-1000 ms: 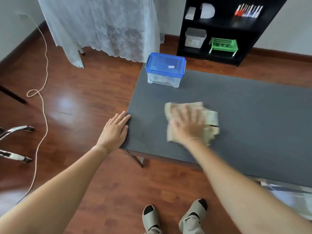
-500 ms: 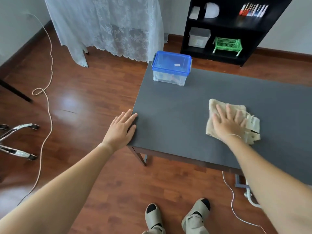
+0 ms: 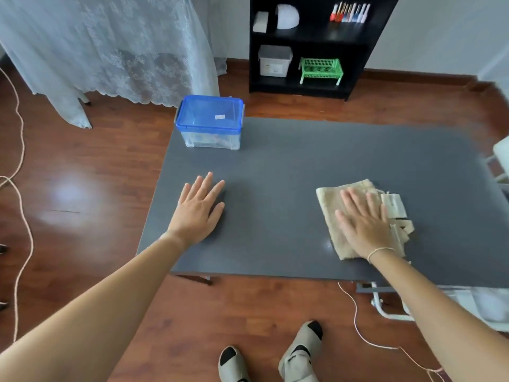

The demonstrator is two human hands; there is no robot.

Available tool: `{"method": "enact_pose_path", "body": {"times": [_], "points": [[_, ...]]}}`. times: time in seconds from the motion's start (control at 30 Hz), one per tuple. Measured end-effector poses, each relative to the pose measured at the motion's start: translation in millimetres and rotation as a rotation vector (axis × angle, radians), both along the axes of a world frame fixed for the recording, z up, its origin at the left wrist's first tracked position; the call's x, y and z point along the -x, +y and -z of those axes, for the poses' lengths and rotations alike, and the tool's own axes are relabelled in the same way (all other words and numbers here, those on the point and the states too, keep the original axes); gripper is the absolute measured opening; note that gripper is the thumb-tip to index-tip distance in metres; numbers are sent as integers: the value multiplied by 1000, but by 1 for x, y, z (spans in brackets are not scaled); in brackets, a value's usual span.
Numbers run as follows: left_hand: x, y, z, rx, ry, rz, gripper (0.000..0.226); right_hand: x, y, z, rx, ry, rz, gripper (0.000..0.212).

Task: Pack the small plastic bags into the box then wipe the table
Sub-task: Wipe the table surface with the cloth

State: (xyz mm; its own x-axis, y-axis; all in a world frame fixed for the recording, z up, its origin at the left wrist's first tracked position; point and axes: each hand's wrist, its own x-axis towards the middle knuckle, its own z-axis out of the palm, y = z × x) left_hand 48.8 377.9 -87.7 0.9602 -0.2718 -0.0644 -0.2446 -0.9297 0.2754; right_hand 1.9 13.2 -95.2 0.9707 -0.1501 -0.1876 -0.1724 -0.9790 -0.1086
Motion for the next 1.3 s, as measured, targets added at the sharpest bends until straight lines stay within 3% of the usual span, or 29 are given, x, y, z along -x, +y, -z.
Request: {"method": "enact_pose_path", "body": {"times": [0.1,0.23,0.3,0.4,0.47,0.53,0.6,0.67,0.83,0.93,1.03,1.17,1.23,1.3], "points": [[-11,-32,4,-43,6,52,52,-53,-38,-2,-20,47,186,60],[-28,-57,10,-103,24,14,53,-117,-22,-6,-40,63,276,64],[-31,-60,11,-116,25,-27,54,-126,6,-7,-28,55,111,61],[-28,-62,10,-122,31,-59,59,-92,41,0,17,20,-393,60],[-28,-62,8,-130,34,-64,61,-68,35,1,-22,34,-697,59],[-29,-63,7,-142,40,-71,61,-78,8,-1,-61,30,-830,58],[-31,-63,7,-149,43,-73,61,-116,-19,0,-16,-13,-746,57],[-30,-64,7,-160,45,-76,60,-165,-35,-3,24,-12,-507,55],[-31,-63,7,-166,43,-84,58,-242,-3,2,12,-22,-236,56],[-31,-63,7,-172,38,-82,57,-244,44,2,-9,-21,-293,56],[-31,-62,8,-176,41,-87,58,-213,75,3,-16,-24,-518,54],[-31,-62,9,-188,42,-90,58,-148,40,2,-65,-13,-832,54],[-31,-62,9,-184,37,-91,58,-136,-6,2,-21,-10,-782,56],[-31,-63,9,-178,37,-91,60,-137,-61,3,19,-28,-543,56]]}}
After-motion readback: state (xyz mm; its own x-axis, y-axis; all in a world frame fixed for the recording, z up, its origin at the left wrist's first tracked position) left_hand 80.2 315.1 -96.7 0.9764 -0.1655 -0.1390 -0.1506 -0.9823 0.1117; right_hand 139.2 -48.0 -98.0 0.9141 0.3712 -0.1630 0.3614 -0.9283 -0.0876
